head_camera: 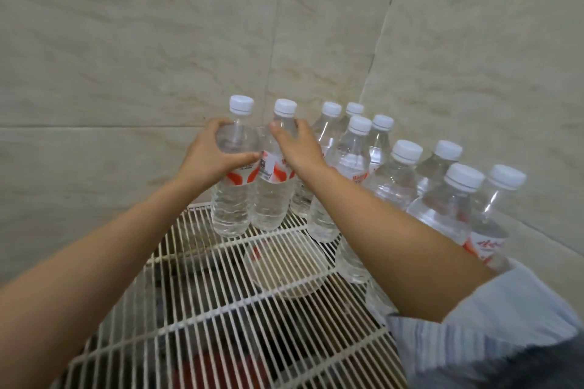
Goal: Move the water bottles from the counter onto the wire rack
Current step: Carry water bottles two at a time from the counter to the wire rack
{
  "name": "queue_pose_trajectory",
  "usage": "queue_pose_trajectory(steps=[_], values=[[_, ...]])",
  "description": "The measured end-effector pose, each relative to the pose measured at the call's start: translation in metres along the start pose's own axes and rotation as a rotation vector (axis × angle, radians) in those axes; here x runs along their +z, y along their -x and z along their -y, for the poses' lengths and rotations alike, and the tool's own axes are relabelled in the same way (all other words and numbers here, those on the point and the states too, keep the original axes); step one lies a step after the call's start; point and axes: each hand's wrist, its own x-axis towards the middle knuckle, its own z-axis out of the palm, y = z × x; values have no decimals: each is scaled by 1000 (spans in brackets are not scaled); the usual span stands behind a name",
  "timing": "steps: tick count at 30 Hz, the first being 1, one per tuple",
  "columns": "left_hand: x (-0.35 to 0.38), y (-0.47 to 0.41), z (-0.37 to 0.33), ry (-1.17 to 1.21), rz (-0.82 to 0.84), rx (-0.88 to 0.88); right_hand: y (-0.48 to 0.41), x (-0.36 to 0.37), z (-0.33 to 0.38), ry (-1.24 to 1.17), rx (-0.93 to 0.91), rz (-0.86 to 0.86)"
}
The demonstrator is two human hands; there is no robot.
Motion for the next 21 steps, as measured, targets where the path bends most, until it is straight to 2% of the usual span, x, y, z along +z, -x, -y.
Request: queue_pose_trajectory(steps=[6,10,14,21], values=[[-6,15,-8,1,109,-47,25,-9,-5,64,-50,-26],[-24,45,-10,-118,37,-129,61,-12,-11,45,-121,1],[-53,89,-8,-247,-68,-204,100,-8,-13,-108,-87,152],[-111,221,-11,-392,-221,-397,189,-14,-14,24,-208,509]])
